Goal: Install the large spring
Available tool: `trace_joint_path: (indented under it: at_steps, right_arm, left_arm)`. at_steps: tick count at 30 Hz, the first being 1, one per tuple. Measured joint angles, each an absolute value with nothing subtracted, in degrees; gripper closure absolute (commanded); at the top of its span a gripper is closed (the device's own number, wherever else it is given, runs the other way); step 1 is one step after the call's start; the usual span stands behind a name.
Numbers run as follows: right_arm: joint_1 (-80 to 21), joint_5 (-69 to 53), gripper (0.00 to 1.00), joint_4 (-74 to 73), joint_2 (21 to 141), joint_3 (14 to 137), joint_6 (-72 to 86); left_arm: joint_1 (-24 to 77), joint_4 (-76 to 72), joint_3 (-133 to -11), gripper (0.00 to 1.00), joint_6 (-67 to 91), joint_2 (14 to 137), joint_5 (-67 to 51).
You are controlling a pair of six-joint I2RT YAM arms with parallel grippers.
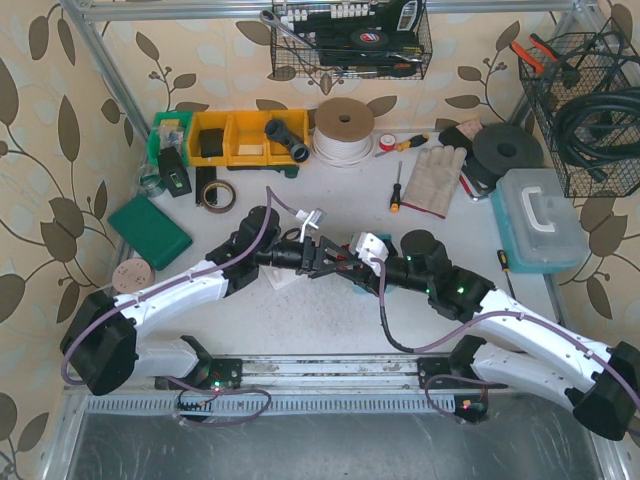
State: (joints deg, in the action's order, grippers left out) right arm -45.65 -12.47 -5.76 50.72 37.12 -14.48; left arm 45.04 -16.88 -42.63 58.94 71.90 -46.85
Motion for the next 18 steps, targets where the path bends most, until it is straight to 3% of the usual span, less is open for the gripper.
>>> trace_joint_path:
  at_steps: [8,18]
  right_arm:
    - [-45.76,-12.01,0.95,-4.91,50.76,37.12,-14.63]
    - [-45.76,-10.15,0.95,-3.95,50.76,37.12,-14.63]
  left_arm:
    - [45.08,-19.88,-40.93,0.37,60.16,71.88,-45.36]
    - [45.08,-20.21,-40.58,0.39,60.12,70.78,-44.42]
